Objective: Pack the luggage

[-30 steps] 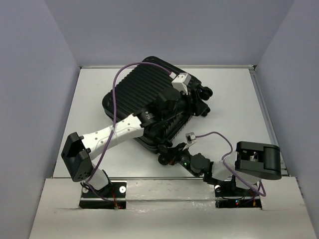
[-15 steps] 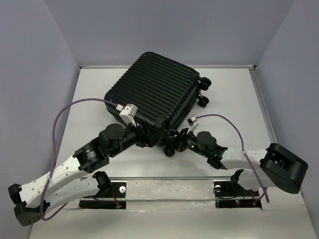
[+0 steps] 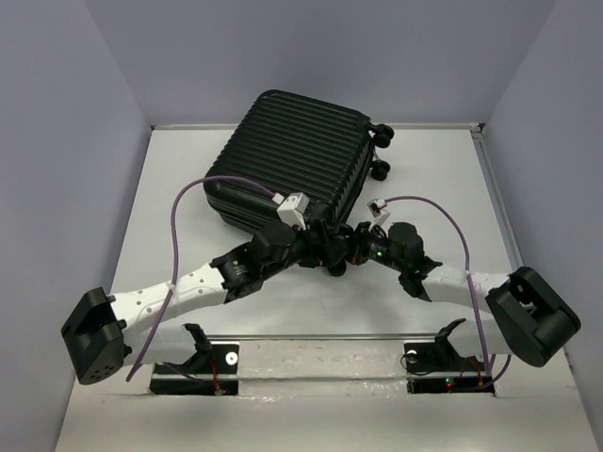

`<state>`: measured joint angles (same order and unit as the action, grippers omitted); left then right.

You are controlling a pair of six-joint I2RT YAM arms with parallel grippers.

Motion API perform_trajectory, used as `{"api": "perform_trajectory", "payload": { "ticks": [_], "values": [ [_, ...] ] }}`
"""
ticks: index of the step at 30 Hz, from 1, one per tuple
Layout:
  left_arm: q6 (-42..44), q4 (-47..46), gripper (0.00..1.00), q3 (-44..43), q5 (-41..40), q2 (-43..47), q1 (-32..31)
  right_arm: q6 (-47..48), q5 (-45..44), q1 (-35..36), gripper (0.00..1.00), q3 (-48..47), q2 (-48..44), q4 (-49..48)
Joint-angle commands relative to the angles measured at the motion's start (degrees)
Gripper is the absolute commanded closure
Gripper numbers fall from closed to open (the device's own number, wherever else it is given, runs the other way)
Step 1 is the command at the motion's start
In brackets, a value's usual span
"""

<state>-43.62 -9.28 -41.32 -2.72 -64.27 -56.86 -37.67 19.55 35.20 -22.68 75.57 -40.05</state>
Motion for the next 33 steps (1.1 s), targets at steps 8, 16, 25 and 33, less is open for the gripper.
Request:
{"api": "perform_trajectory", "payload": {
  "ticks": [8,16,25,33],
  "values": [
    [0.37,-12.52,0.17,-7.28,-7.57,-11.22,0.0,-5.91,2.51,-0.22,0.93,3.86,-0.95,-10.73],
    [-0.42,-17.17,0.36,-8.6,-7.82,-15.53,0.0,-27.01,-1.97,-0.22,0.93,15.1,3.34,-34.19],
    [2.92,-18.32,0.51,-15.62,-9.93,-19.75,0.26,-28.96,-1.37,-0.22,0.93,15.56,15.91,-56.79],
    [7.23,-11.82,0.52,-24.76,-8.8,-26.07,3.41,-22.37,-10.21,5.64,0.93,14.42,23.74,-58.3]
  ]
}}
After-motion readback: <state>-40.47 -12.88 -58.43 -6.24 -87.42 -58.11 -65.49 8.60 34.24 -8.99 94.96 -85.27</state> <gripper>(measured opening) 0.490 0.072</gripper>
